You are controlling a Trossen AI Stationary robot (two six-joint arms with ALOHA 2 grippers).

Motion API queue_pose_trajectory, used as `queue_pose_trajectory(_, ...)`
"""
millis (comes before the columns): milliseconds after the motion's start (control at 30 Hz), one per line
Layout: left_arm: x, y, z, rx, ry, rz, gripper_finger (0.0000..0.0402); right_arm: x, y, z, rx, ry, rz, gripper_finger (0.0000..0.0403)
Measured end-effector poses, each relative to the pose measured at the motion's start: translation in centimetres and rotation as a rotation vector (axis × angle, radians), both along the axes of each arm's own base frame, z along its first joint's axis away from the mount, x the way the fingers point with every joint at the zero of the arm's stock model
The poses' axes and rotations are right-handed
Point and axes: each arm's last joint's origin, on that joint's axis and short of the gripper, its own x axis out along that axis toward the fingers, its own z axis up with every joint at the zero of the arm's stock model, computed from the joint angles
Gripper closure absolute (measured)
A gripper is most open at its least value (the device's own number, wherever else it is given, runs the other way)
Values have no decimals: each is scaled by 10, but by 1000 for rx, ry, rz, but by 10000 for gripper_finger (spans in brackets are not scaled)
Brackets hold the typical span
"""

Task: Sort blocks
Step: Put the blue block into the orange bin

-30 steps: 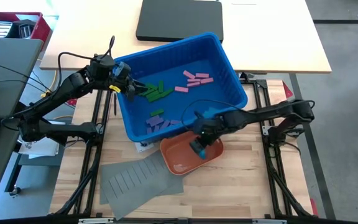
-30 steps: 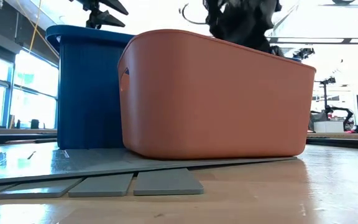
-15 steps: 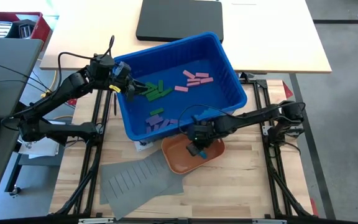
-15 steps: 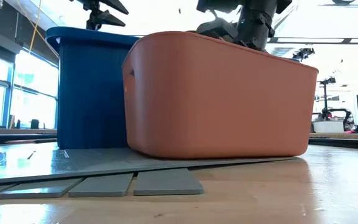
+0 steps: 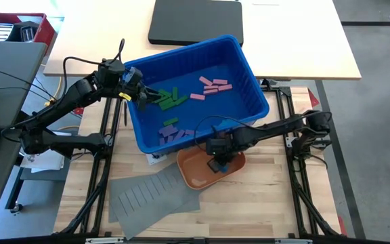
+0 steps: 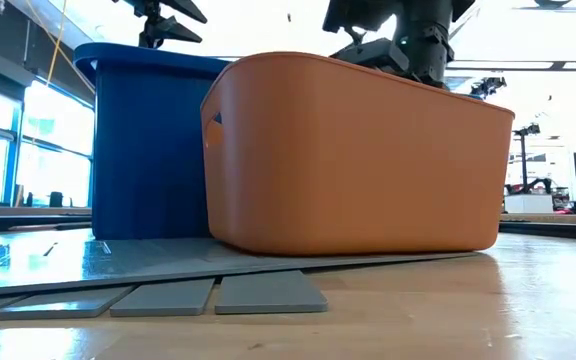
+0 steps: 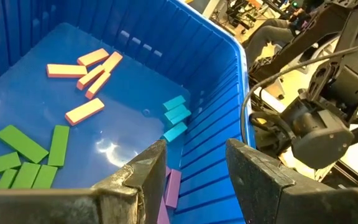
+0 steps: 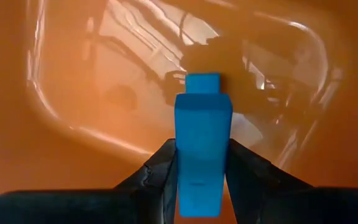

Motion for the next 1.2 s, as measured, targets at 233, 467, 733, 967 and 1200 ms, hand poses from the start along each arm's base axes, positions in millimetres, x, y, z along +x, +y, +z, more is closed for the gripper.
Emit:
queue_pose_trajectory(233, 0, 0, 0, 0, 0, 1, 243, 0, 0, -6, -12, 35, -11, 293)
queue_pose_trajectory(467, 0, 0, 0, 0, -1, 1, 243, -4, 0, -6, -4, 81, -49, 242)
queue_pose_trajectory(733, 0, 0, 0, 0, -1, 0, 243, 0, 6, 43, 7, 10, -18, 246)
queue_pose_trajectory(967, 0, 0, 1, 4, -6, 1, 243, 4, 5, 128, 128, -240, 223, 246)
queue_pose_trajectory(1200, 1, 0, 2, 11, -16, 0, 243, 3, -45, 204, -103, -472, 84, 245)
